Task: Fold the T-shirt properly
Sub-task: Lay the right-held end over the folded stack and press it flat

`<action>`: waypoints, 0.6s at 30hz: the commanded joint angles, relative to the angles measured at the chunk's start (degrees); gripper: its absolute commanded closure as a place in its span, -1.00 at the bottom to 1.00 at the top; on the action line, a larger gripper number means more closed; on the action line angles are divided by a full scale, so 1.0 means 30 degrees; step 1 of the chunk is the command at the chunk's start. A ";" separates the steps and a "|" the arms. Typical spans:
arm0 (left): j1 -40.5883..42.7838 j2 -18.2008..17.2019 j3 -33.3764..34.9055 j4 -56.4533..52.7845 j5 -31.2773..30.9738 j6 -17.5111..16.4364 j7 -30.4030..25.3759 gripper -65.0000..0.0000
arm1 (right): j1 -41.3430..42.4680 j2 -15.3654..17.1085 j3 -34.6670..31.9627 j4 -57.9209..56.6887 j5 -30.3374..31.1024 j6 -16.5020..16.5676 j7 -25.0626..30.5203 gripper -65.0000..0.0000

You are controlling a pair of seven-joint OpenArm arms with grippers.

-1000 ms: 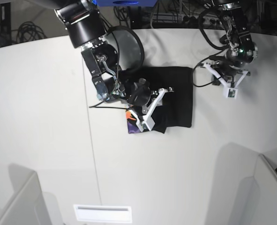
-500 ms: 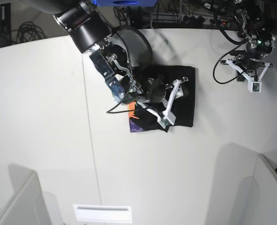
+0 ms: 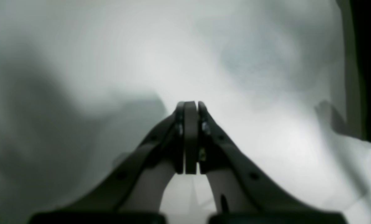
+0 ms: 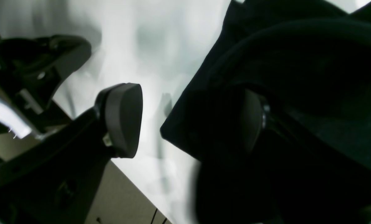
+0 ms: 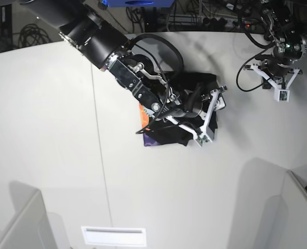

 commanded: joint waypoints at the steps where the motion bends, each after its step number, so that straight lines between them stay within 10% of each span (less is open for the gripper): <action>1: -0.0159 -0.0237 -0.0084 0.0246 -0.0227 -0.0001 -0.0351 1.00 | 0.0416 -0.0447 -0.0009 0.0312 0.0188 0.0137 0.0269 -0.33; 10: -0.0130 -0.0237 -0.0113 0.0275 -0.0257 -0.0001 -0.0351 1.00 | 0.1881 -0.0506 -0.1797 0.1660 0.3764 0.0137 0.0416 -0.25; 18: -0.0042 -0.0149 -0.2457 0.0421 -0.0257 -0.2082 -0.0351 1.00 | -0.0199 0.1692 0.4005 0.4473 0.3793 0.0020 0.1031 0.73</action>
